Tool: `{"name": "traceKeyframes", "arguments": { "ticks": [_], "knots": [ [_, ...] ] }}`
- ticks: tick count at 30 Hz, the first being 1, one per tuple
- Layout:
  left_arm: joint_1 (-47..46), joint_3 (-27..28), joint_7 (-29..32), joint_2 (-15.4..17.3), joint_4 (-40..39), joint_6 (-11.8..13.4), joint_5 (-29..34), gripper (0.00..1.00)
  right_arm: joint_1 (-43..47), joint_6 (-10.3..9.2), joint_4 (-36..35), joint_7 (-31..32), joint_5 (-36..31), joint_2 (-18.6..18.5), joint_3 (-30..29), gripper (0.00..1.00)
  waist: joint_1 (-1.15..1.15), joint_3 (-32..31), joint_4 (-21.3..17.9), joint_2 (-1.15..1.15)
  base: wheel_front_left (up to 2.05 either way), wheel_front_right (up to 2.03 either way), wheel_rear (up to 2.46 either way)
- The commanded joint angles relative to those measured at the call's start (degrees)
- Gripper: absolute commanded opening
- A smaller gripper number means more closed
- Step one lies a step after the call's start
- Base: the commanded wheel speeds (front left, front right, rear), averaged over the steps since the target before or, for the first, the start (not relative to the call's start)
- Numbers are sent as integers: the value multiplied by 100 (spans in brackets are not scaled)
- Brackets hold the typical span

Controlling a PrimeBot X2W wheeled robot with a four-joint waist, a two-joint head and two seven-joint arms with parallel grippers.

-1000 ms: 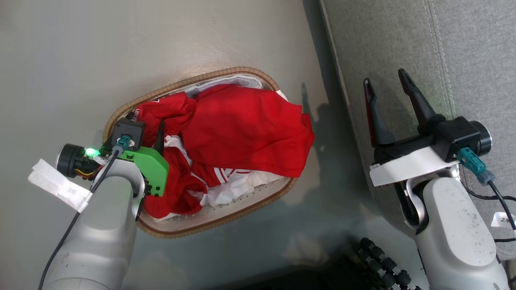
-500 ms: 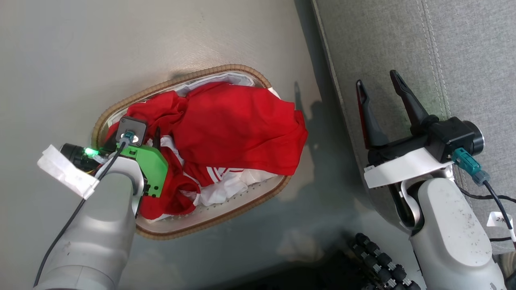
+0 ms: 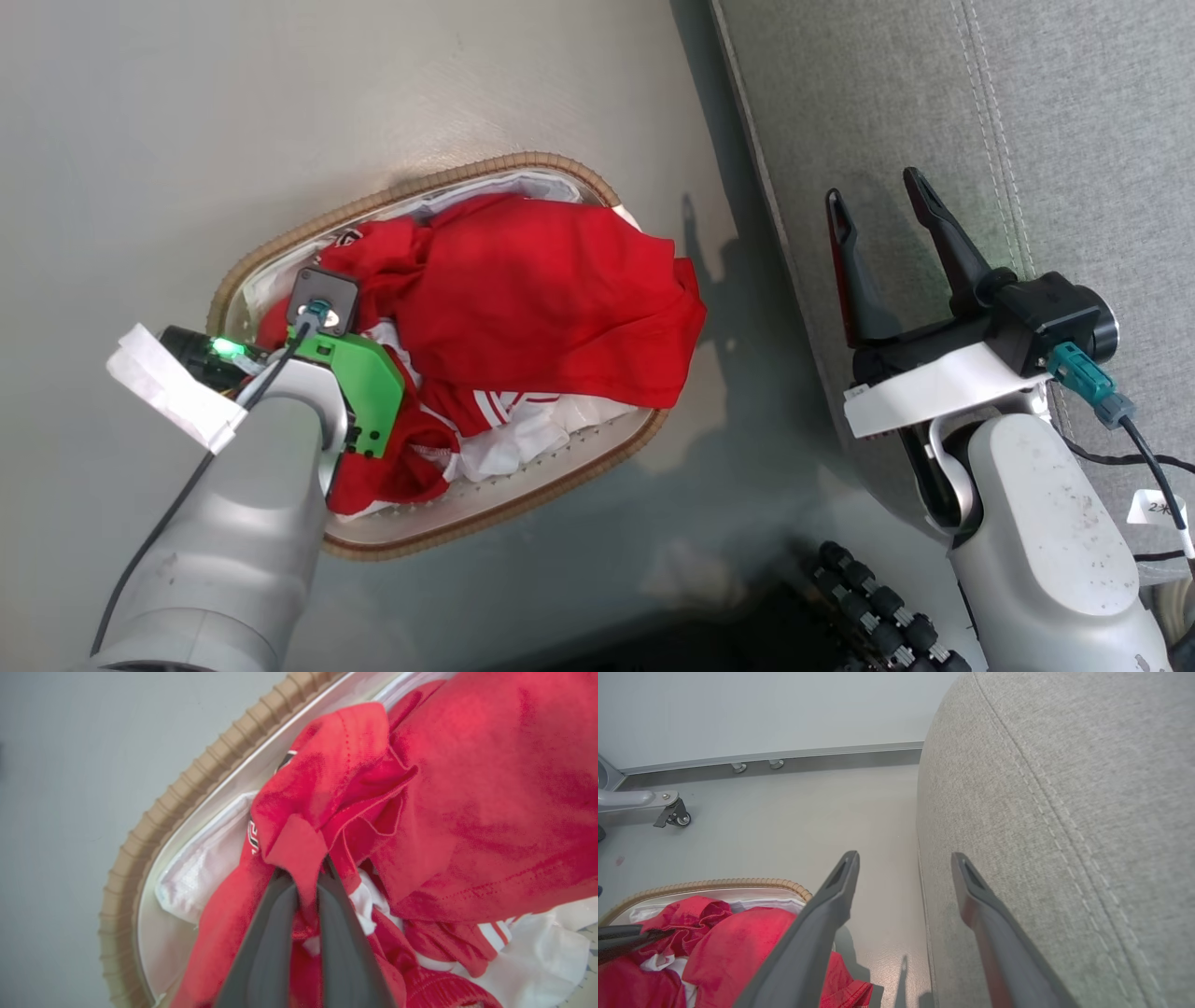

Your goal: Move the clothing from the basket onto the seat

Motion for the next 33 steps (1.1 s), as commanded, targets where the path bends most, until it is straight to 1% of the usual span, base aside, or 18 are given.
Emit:
{"name": "traceKeyframes", "arguments": {
  "ticks": [1,7,13,24,33],
  "knots": [
    [95,-18,-77,-6,12,-26,-62,0,14,0,34,-28,13,-17,-26,100,0,-94,51,0,0,0,0],
    [301,-88,-284,-77,-106,-67,-132,0,119,0,130,-28,-58,-18,-79,100,0,-475,189,0,0,0,0],
    [601,-191,-379,-103,-431,-102,-155,0,291,-1,218,-28,-228,-18,-189,100,0,-1063,388,0,0,0,0],
    [1330,-268,-369,-112,-1773,-172,-366,0,925,-1,414,-28,-561,-20,-421,100,0,-2460,771,0,0,0,0],
    [1545,-493,-369,-99,-2510,-232,-442,0,1524,-1,544,-28,-670,-19,-491,100,0,-3541,919,0,0,0,0]
  ]
}}
